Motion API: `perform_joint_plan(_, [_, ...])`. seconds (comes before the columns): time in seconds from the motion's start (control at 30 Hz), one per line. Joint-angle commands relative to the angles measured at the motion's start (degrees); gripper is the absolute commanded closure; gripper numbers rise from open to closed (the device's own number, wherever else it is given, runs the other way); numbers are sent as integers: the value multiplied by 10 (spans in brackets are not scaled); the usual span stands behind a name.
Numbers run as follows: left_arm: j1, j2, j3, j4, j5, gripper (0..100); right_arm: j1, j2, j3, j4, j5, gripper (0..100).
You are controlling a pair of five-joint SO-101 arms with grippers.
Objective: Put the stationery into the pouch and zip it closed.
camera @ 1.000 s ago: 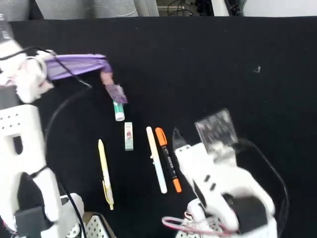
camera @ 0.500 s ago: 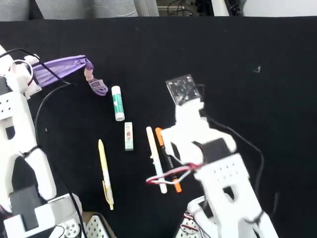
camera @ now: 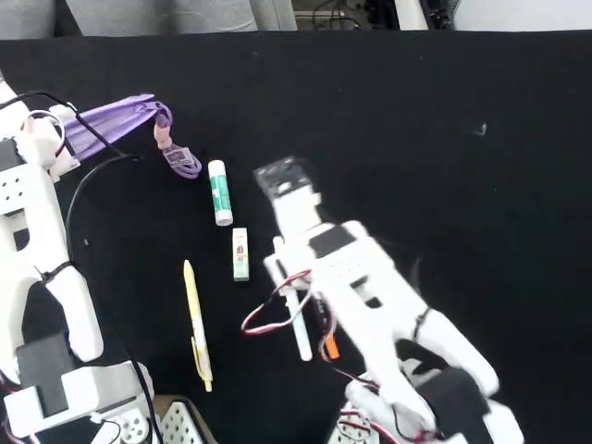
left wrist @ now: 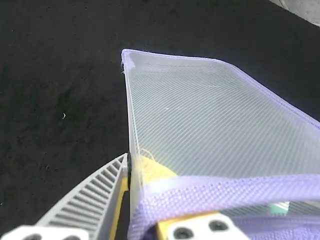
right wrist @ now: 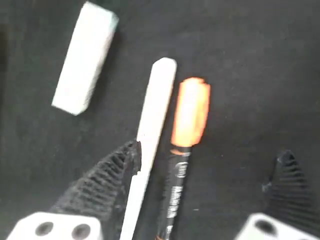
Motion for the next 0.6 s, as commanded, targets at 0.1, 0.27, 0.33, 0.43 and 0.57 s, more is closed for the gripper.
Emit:
perform_joint_plan(0.1, [-2, 4, -14, -4, 8, 972, -17, 67, -50, -14, -33, 619])
perform_joint_plan(0.27, [10, 4, -10, -4, 8, 972, 13, 102, -76, -14, -46, 619])
perform_joint_plan(0.33, [19, 4, -9, -4, 8, 972, 28, 113, -86, -14, -42, 619])
perform_joint_plan(0.43, [24, 4, -9, -3, 8, 972, 45, 126, -97, -15, -40, 619])
perform_joint_plan(0.57, [22, 5, -9, -4, 8, 972, 50, 157, -102, -45, -40, 619])
